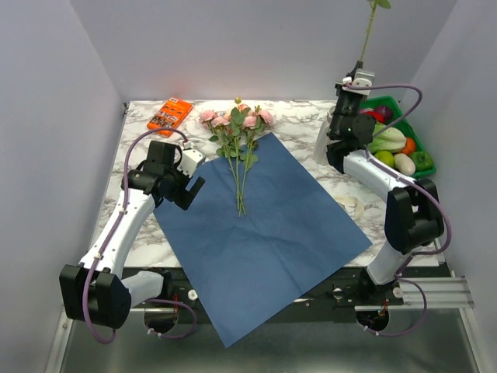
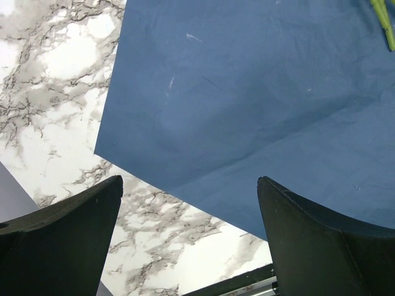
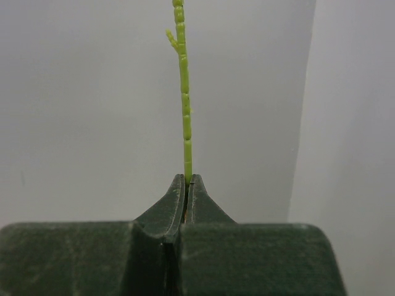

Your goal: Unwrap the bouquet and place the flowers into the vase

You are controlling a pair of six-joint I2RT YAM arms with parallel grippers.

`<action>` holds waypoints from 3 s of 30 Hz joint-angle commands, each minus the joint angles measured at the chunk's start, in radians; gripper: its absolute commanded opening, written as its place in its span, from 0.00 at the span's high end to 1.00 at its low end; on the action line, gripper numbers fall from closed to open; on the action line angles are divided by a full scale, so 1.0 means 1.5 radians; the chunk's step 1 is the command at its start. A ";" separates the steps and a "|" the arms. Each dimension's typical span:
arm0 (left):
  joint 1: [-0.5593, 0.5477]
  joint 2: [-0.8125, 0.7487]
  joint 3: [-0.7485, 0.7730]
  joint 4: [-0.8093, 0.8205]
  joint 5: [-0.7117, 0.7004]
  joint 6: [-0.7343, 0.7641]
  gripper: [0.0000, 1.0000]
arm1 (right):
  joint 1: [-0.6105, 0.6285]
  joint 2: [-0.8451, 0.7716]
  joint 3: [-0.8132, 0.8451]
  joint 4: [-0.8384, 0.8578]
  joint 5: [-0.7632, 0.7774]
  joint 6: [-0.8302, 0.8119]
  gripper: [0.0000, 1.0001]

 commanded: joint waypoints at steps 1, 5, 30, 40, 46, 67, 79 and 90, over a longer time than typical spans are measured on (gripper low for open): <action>0.006 0.005 0.020 0.008 0.008 -0.001 0.01 | -0.005 0.001 -0.040 0.068 0.002 0.011 0.99; 0.006 0.009 0.021 0.013 0.008 -0.003 0.01 | -0.001 -0.016 -0.089 0.092 0.009 0.009 0.99; 0.006 0.036 0.031 0.034 0.041 -0.050 0.01 | 0.199 -0.259 -0.245 -0.152 0.098 -0.004 0.09; 0.007 0.034 0.056 0.028 0.038 -0.081 0.01 | 0.302 -0.179 0.024 -0.846 0.048 0.417 0.00; 0.007 0.022 0.058 0.022 0.042 -0.087 0.01 | 0.303 -0.019 0.244 -1.106 0.045 0.548 0.06; 0.013 -0.007 0.035 0.019 0.083 -0.065 0.01 | 0.176 -0.390 -0.141 -1.134 0.293 0.861 0.93; 0.014 0.005 0.039 0.023 0.084 -0.058 0.01 | -0.120 -0.320 -0.091 -1.062 0.249 0.909 0.94; 0.017 0.012 0.043 0.026 0.068 -0.046 0.01 | -0.201 -0.201 0.060 -1.076 0.192 1.082 0.92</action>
